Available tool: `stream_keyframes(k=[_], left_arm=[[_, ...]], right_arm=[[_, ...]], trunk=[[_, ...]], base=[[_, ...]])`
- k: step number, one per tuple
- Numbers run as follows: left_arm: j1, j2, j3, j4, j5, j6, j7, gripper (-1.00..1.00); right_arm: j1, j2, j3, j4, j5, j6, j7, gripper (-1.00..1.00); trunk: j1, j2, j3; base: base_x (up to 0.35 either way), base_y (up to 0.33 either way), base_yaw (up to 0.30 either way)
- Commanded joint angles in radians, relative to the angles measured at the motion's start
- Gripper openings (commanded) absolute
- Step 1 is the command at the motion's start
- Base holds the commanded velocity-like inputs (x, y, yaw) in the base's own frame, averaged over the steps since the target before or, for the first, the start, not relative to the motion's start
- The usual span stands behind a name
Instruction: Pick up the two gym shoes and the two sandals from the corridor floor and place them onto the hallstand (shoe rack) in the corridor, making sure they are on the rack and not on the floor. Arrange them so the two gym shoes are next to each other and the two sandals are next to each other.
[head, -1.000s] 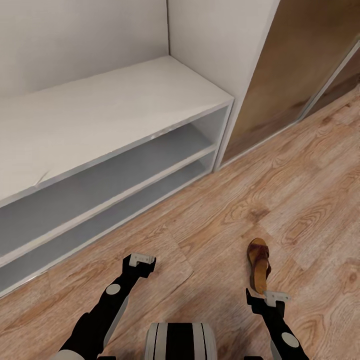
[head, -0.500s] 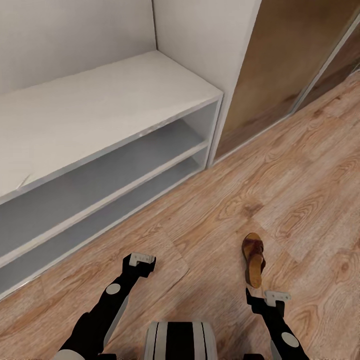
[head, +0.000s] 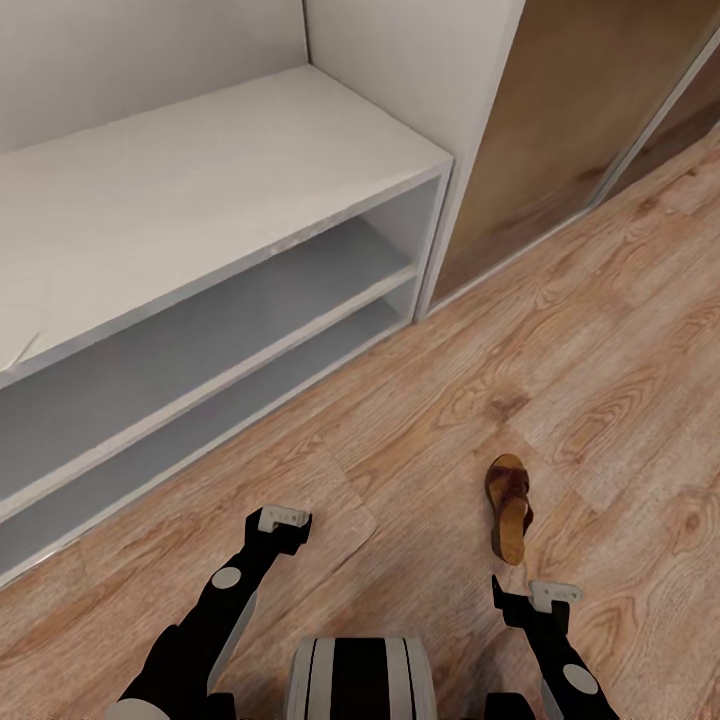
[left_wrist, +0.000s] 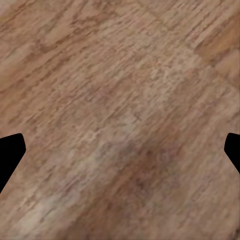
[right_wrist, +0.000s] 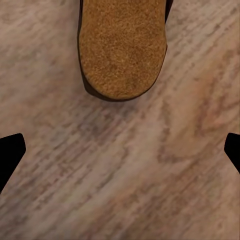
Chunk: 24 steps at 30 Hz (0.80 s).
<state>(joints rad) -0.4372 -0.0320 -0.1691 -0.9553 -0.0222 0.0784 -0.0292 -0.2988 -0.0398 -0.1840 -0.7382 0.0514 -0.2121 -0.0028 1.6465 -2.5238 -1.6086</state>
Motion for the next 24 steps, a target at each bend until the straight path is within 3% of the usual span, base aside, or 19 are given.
stream_keyframes(k=[1,11,23,24], left_arm=[[0.0,0.0,0.001,-0.002,-0.002,0.005,-0.003,1.0],[-0.004,0.0,0.0,-0.006,-0.003,0.005,-0.003,1.0],[-0.053,-0.013,-0.001,-0.084,-0.002,0.014,-0.003,1.0],[-0.055,-0.014,-0.002,-0.121,-0.001,0.034,-0.003,1.0]], right_arm=[[0.0,0.0,-0.002,0.001,0.005,-0.003,0.0,1.0],[0.0,0.0,-0.001,0.001,0.005,-0.003,0.0,1.0],[0.0,0.001,0.0,0.005,0.005,-0.003,0.0,1.0],[0.0,0.001,0.0,0.005,0.004,-0.003,0.0,1.0]], trunk=[[0.0,0.0,-0.002],[0.0,0.0,-0.008],[0.0,0.0,-0.008],[0.0,0.0,-0.008]], base=[[0.0,0.0,0.0],[0.0,0.0,0.0],[0.0,0.0,0.0],[0.0,0.0,0.0]])
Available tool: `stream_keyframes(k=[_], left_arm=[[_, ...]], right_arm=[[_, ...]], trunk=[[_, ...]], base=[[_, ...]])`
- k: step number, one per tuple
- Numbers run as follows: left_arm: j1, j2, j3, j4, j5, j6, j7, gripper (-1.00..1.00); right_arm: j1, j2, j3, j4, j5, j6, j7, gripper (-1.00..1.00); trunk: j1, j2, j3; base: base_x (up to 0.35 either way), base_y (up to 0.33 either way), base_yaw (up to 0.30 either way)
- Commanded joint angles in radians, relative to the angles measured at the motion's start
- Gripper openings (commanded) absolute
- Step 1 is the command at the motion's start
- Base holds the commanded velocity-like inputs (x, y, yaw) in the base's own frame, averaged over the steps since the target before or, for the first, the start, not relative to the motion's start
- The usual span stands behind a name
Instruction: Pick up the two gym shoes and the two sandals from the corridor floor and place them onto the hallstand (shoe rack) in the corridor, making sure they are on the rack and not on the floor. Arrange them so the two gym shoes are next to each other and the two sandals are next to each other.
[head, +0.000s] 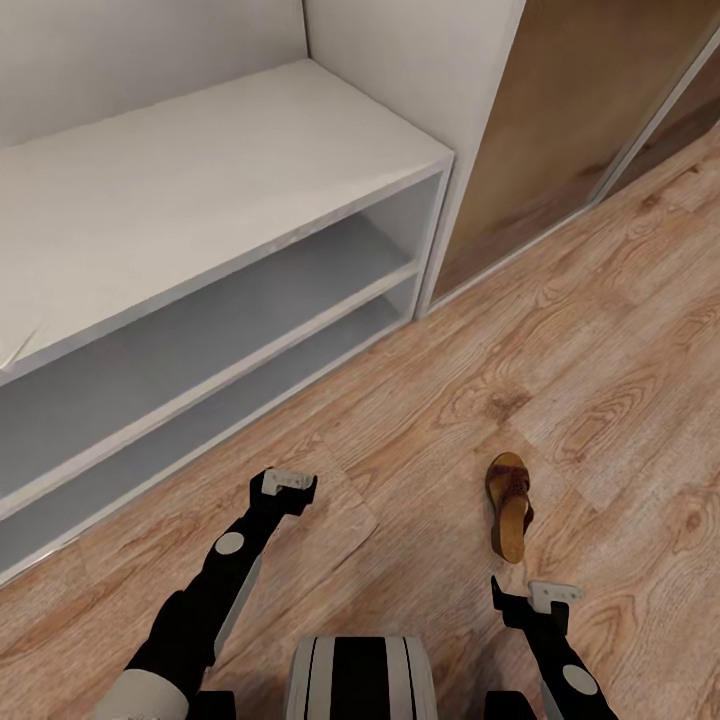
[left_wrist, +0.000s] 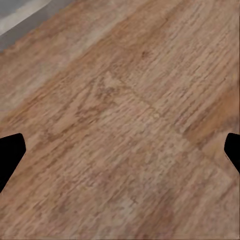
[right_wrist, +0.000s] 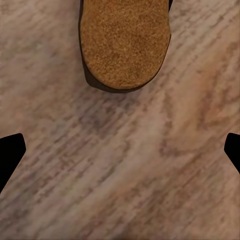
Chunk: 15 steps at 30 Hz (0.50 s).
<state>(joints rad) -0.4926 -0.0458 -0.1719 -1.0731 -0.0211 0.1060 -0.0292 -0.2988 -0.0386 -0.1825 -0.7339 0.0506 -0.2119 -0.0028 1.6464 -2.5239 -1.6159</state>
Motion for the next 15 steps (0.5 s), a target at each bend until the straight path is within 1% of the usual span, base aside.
stream_keyframes(k=[1,4,12,15], left_arm=[[0.0,-0.001,0.001,-0.011,-0.002,0.011,-0.003,1.0],[-0.001,-0.001,0.0,-0.042,-0.002,0.036,-0.003,1.0],[0.0,0.0,-0.001,-0.053,-0.002,0.045,-0.004,1.0],[0.002,0.001,-0.001,-0.054,-0.003,0.045,-0.004,1.0]], right_arm=[[0.0,0.0,-0.002,0.001,0.005,-0.003,0.0,1.0],[0.0,0.0,-0.002,0.0,0.005,-0.003,0.0,1.0],[0.0,0.0,-0.002,-0.001,0.005,-0.003,0.0,1.0],[0.0,0.0,-0.002,-0.001,0.005,-0.003,0.0,1.0]], trunk=[[0.0,0.0,-0.001],[0.0,0.0,-0.001],[0.004,-0.002,-0.033],[0.004,-0.002,-0.037]], base=[[0.0,0.0,0.0],[0.0,0.0,0.0],[0.0,0.0,0.0],[0.0,0.0,0.0]])
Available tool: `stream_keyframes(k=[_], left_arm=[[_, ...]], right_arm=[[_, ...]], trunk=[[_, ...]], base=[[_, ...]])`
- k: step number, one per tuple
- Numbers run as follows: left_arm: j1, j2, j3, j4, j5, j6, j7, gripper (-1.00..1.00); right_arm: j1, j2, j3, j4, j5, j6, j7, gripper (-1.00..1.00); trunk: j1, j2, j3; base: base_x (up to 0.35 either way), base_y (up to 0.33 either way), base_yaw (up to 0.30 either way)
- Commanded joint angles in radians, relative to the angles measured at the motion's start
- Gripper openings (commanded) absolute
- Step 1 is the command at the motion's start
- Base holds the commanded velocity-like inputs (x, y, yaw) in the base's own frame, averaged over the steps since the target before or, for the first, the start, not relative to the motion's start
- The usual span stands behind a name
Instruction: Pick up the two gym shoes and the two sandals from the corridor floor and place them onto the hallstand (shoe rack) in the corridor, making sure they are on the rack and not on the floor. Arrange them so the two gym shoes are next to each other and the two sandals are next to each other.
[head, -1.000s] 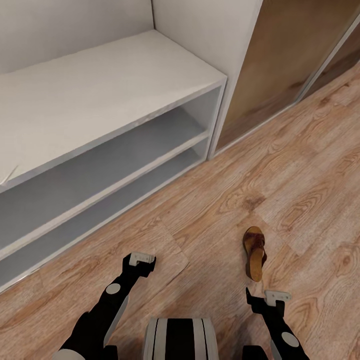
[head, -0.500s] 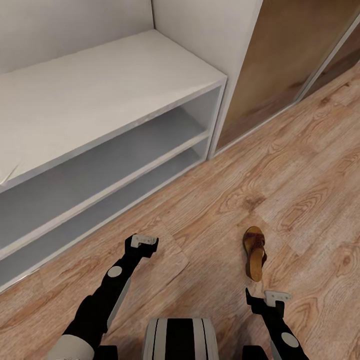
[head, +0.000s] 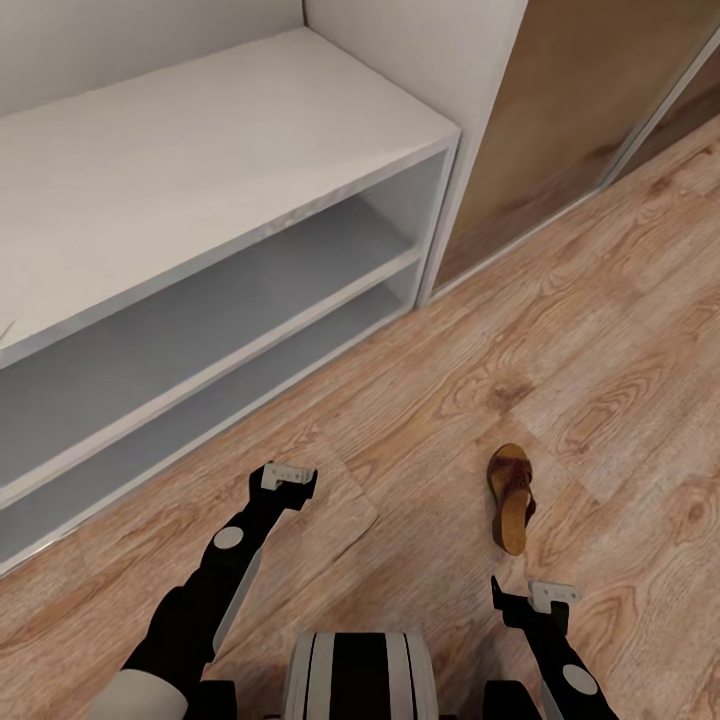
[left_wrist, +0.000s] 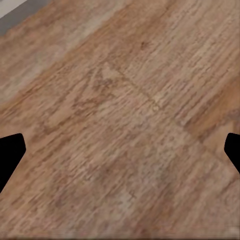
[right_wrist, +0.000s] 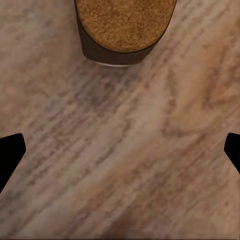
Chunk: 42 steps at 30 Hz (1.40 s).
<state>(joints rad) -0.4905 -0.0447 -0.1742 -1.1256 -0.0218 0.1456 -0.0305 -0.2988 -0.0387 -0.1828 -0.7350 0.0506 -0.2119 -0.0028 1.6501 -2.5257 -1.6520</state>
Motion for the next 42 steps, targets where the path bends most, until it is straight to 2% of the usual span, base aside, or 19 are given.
stream_keyframes(k=[1,10,33,42], left_arm=[[0.001,0.0,0.001,-0.002,-0.002,0.005,-0.003,1.0],[0.007,0.0,-0.001,-0.003,-0.004,0.005,-0.003,1.0],[0.009,-0.001,-0.002,-0.002,-0.005,0.006,-0.002,1.0],[0.01,0.0,-0.029,-0.002,-0.007,0.006,-0.002,1.0]], right_arm=[[0.0,0.0,-0.002,0.001,0.005,-0.003,0.0,1.0],[0.0,0.0,-0.003,0.005,0.008,-0.006,-0.002,1.0],[0.0,0.0,-0.003,0.004,0.007,-0.015,-0.002,1.0],[0.0,0.0,-0.003,0.001,0.006,-0.015,0.0,1.0]], trunk=[[0.0,0.0,-0.002],[0.0,0.0,-0.011],[0.0,0.0,-0.012],[0.0,0.0,-0.012]], base=[[0.0,0.0,0.0],[0.0,0.0,0.0],[0.091,0.0,0.0],[0.087,0.0,0.0]])
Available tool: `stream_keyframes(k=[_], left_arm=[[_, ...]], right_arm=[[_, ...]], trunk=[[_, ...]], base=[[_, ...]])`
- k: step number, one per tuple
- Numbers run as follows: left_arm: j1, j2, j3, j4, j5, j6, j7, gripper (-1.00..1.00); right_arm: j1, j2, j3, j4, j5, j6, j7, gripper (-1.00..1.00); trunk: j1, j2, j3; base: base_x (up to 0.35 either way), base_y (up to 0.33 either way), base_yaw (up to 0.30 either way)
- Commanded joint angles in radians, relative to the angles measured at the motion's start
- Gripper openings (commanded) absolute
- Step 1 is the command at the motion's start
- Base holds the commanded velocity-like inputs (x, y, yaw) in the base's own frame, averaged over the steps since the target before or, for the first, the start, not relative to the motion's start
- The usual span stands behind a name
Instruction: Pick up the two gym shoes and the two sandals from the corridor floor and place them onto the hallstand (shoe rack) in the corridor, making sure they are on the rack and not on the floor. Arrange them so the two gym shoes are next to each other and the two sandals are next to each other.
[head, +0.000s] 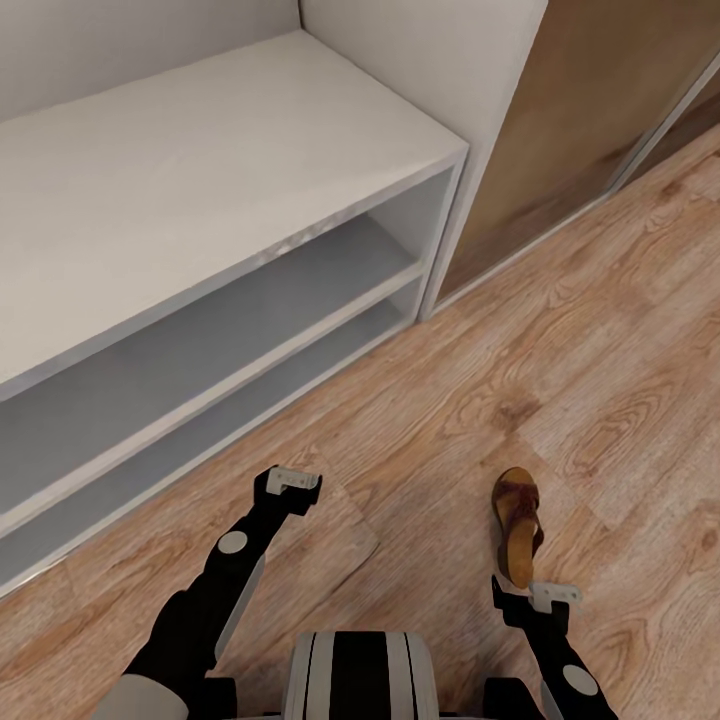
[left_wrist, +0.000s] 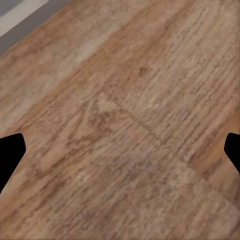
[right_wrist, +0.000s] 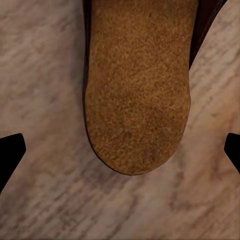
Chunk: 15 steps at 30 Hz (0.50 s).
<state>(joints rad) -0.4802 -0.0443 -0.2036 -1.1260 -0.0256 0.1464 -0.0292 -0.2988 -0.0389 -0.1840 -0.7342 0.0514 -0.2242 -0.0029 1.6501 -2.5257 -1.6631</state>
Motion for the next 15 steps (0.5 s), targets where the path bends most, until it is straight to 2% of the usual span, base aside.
stream_keyframes(k=[1,15], left_arm=[[0.0,0.0,0.001,-0.001,-0.003,0.005,-0.003,1.0],[0.0,0.0,-0.001,-0.001,-0.003,0.005,-0.003,1.0]], right_arm=[[0.0,0.0,-0.002,0.0,0.005,-0.003,0.0,1.0],[0.0,0.0,-0.002,-0.002,0.005,-0.003,0.001,1.0]], trunk=[[0.0,0.0,0.0],[0.0,0.0,0.0]], base=[[0.008,0.0,0.0],[0.068,0.0,0.0]])
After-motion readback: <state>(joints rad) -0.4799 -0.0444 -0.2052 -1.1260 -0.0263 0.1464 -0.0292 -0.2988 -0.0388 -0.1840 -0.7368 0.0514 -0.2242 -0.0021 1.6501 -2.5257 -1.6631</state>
